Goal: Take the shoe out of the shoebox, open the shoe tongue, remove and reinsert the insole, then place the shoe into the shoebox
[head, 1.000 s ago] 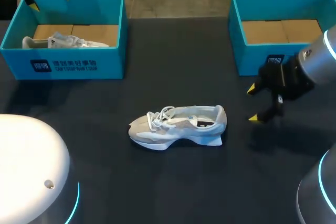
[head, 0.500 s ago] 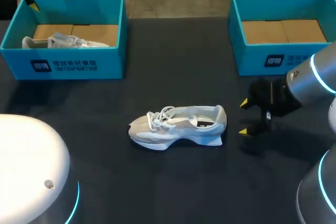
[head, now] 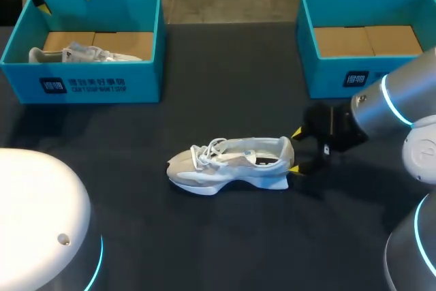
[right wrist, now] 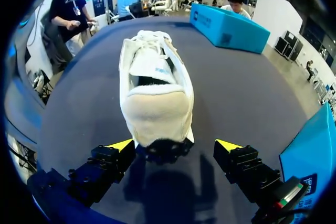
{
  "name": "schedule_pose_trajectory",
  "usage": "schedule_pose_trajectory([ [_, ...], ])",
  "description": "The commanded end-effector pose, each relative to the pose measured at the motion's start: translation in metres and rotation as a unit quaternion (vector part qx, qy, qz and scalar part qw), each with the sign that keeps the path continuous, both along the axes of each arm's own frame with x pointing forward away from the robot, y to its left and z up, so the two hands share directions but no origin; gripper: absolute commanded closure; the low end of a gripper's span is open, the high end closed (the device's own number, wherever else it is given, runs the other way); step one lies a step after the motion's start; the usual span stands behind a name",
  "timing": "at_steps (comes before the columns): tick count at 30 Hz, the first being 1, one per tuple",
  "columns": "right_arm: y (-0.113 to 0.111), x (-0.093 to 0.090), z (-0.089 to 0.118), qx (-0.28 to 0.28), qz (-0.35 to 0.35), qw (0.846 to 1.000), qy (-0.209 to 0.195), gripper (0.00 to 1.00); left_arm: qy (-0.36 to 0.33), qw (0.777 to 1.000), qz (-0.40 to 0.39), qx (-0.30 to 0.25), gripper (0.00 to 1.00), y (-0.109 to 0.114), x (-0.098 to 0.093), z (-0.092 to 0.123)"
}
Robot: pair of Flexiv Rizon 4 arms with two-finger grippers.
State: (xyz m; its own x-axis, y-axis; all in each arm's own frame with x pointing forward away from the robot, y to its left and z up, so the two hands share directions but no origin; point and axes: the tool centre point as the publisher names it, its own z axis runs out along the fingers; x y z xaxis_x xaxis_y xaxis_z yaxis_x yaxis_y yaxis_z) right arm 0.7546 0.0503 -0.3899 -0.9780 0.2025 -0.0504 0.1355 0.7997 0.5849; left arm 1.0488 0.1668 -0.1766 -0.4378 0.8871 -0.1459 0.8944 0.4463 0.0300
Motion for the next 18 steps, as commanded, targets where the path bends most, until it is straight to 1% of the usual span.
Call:
schedule_pose_trajectory([
  [1,0.006,0.001,-0.002,0.001,-0.002,1.000,0.002,0.00,0.000,1.000,0.000,0.001,0.00,0.000,0.000,0.000],
  [8,0.012,-0.006,-0.002,0.011,0.000,1.000,0.011,0.00,0.000,1.000,0.000,0.001,0.00,0.000,0.000,0.000],
  [18,0.027,-0.010,-0.014,0.019,0.010,1.000,0.020,0.00,0.000,1.000,0.000,0.001,0.00,0.000,0.000,0.000],
])
